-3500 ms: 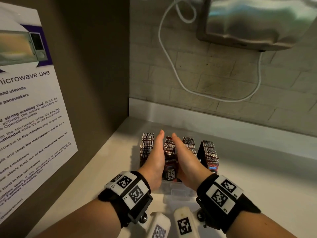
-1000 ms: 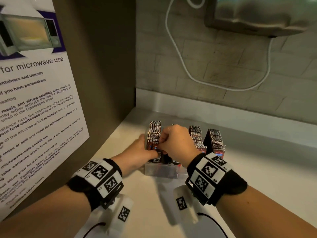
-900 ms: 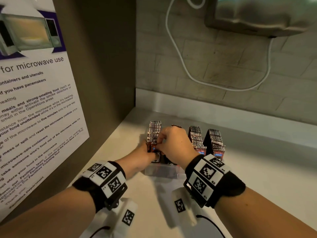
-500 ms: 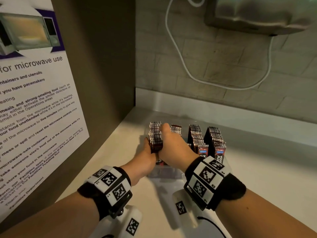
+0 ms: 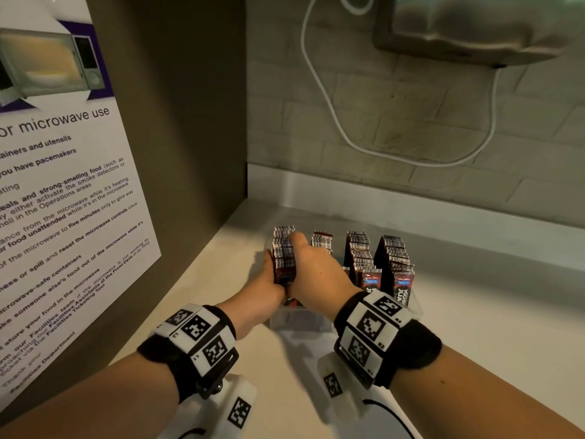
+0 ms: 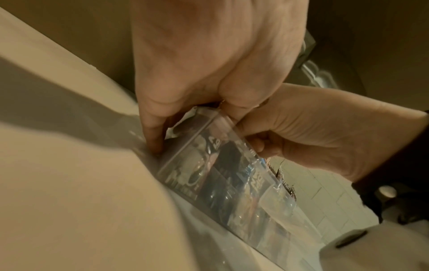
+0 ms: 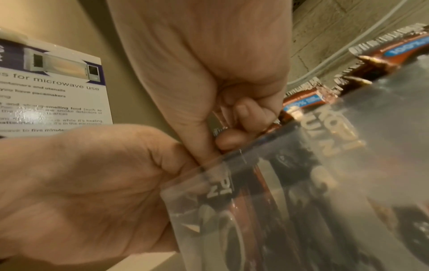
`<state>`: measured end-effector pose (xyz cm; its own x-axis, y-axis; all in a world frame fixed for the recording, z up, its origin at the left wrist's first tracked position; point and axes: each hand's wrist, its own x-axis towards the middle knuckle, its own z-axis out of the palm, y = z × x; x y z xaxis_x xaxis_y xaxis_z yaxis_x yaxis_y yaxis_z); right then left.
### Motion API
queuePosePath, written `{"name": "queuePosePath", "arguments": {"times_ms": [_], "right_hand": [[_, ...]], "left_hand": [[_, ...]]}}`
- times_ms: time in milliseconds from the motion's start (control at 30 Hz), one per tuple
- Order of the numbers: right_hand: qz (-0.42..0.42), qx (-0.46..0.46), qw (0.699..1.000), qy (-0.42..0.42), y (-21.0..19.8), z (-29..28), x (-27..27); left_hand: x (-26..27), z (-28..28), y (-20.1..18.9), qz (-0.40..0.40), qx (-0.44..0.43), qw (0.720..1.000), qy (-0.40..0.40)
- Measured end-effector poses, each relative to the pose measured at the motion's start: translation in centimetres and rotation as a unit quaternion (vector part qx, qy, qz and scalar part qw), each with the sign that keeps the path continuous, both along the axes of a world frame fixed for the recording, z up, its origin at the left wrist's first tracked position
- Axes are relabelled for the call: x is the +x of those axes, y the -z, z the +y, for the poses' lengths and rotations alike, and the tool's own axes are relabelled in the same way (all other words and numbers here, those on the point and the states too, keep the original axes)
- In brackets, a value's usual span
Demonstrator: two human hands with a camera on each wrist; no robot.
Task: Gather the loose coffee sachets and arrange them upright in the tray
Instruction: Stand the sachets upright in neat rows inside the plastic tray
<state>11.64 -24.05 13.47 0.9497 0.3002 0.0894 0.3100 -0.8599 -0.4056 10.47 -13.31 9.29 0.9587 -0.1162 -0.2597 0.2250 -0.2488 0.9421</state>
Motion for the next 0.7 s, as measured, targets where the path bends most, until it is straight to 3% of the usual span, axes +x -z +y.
{"name": "queuePosePath", "arguments": {"times_ms": [133, 233, 333, 433, 533, 700], "right_hand": [[0.012, 0.053, 0.998, 0.014, -2.2, -1.6, -0.3], [-0.017, 0.148, 0.986, 0.073, -4.6, -4.4, -0.7], [-0.029, 0.218, 0.967, 0.128, -5.5, -7.3, -0.9], [0.016, 0.194, 0.972, 0.131, -5.2, -8.4, -1.5], [0.038, 0.127, 0.985, 0.109, -4.4, -8.0, -2.0], [-0.002, -0.004, 0.997, 0.073, -3.0, -7.0, -1.2]], "left_hand": [[-0.2, 0.4, -0.1, 0.015, 0.017, 1.000, -0.009], [-0.7, 0.8, -0.6, 0.013, 0.029, 0.999, -0.018], [-2.3, -0.1, -3.3, -0.101, 0.039, 0.990, -0.094], [-4.2, -2.1, -5.9, -0.215, -0.042, 0.969, -0.119], [-5.2, -4.6, -6.7, -0.137, -0.169, 0.975, -0.053], [-6.1, -6.6, -5.5, -0.088, -0.199, 0.976, -0.022]]}}
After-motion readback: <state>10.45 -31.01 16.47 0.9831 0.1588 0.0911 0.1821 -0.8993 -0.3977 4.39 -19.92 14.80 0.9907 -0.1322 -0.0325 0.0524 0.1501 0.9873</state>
